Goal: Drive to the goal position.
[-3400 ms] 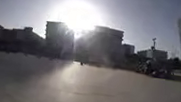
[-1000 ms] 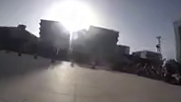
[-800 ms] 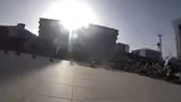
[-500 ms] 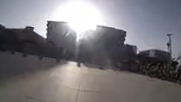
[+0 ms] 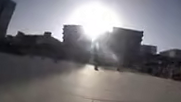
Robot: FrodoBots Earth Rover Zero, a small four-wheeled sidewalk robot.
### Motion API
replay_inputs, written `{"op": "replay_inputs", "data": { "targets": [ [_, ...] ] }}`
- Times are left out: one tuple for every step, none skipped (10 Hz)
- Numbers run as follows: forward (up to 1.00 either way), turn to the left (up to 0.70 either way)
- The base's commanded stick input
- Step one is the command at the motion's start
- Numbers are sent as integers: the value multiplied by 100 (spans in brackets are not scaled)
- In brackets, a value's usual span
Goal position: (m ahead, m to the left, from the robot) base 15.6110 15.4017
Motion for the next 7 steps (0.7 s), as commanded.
{"op": "replay_inputs", "data": {
  "targets": [
    [100, 9],
    [100, 4],
    [100, 4],
    [100, 4],
    [100, 4],
    [100, 4],
    [100, 4]
  ]
}}
